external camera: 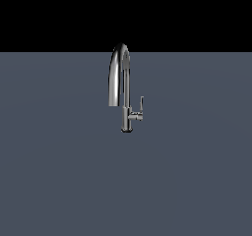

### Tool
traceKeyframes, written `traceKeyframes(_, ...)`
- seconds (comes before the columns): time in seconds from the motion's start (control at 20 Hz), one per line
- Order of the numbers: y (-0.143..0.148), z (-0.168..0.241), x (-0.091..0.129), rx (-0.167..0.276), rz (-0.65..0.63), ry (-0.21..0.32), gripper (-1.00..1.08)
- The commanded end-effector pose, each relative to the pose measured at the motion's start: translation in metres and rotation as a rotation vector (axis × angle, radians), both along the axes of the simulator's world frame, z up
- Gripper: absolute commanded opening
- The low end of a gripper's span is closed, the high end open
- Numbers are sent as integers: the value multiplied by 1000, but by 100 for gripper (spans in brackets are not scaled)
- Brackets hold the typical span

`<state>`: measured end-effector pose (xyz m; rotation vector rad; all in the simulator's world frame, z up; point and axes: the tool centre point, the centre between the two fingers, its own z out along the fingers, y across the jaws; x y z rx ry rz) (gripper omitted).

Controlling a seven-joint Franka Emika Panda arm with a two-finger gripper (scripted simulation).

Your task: Turn on the faucet by rotating a designated handle.

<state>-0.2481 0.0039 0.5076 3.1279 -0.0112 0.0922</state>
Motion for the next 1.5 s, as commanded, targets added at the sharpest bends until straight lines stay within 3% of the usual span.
traceKeyframes(0.0, 0, 0, 0, 0, 0, 0, -100)
traceKeyframes(0.35, 0, -1, 7, 18, -18, 15, -100)
traceKeyframes(0.7, -2, -7, 29, 74, -72, 63, -100)
traceKeyframes(1.45, -18, -39, 111, 301, -292, 255, -100)
